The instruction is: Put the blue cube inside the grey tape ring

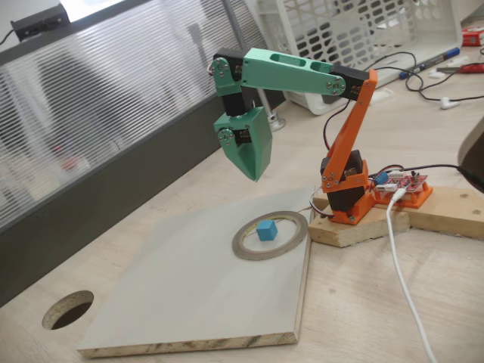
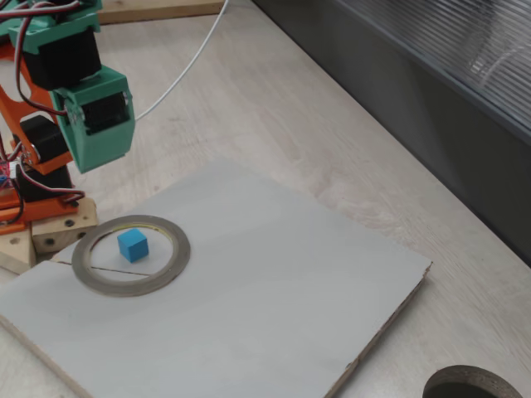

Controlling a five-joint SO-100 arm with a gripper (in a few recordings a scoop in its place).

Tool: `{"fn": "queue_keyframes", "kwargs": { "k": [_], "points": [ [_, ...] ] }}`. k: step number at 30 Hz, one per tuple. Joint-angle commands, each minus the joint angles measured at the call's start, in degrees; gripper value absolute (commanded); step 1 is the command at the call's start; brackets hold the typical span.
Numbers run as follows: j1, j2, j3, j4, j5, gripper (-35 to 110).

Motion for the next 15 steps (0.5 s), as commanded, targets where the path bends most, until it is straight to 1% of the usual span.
{"fn": "queue_keyframes", "kwargs": {
  "k": [1,3,8,13,15],
  "points": [
    [0.7,0.6,-0.4,1.1,0.2,1],
    [2.2,0.6,-0.3,1.1,0.2,1],
    [11.4,0.6,1.1,0.4,0.0,1],
    [12.7,1.5,13.7,-0.4,0.0,1],
    [12.8,1.7,14.9,-3.1,0.0,1]
  ]
}}
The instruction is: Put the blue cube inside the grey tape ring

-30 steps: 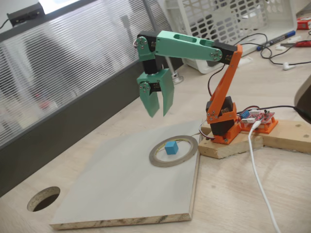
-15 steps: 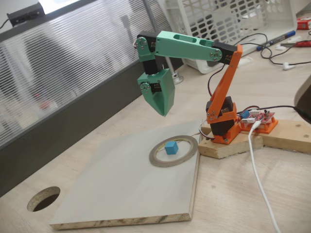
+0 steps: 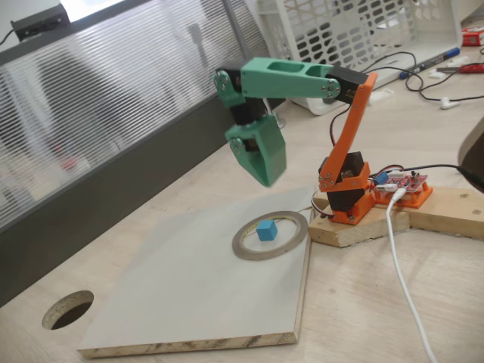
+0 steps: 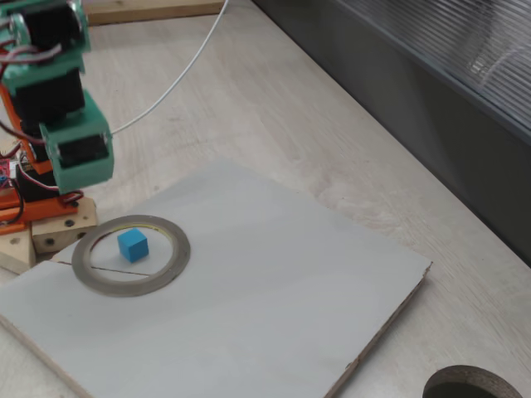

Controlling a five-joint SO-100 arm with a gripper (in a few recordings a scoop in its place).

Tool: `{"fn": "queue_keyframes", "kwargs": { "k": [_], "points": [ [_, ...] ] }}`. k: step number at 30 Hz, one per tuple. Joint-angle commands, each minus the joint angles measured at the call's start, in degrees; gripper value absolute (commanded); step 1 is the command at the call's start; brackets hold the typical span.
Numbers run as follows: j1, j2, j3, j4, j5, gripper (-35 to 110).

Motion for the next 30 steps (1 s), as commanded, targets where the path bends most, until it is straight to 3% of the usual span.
{"fn": "queue_keyframes", "kwargs": {
  "k": [1,30],
  "points": [
    [1.2,1.5,2.0,-3.8,0.0,1],
    [1.1,0.4,2.9,-7.0,0.5,1]
  ]
}}
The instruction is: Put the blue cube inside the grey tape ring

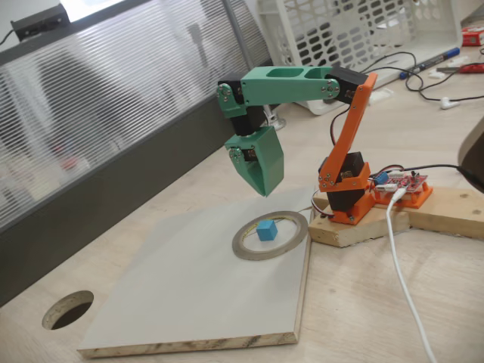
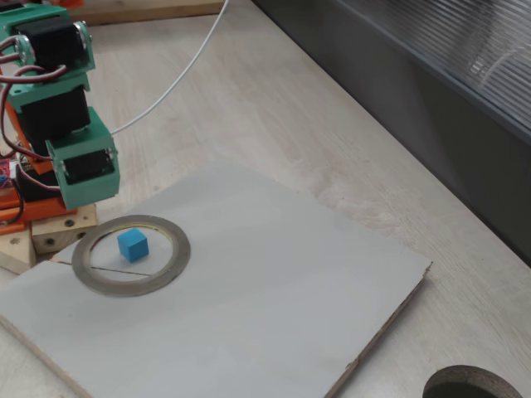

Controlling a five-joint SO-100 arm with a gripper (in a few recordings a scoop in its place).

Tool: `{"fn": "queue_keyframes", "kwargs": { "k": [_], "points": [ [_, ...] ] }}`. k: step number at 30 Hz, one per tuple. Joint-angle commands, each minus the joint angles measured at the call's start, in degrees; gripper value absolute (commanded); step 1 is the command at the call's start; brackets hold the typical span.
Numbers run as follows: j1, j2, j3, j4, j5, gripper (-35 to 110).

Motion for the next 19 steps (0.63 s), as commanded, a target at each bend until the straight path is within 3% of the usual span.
{"fn": "queue_keyframes", "kwargs": {
  "k": [1,19],
  "points": [
    [0.6,0.6,0.4,0.3,0.5,1],
    [0.6,0.6,0.4,0.3,0.5,1]
  ]
}}
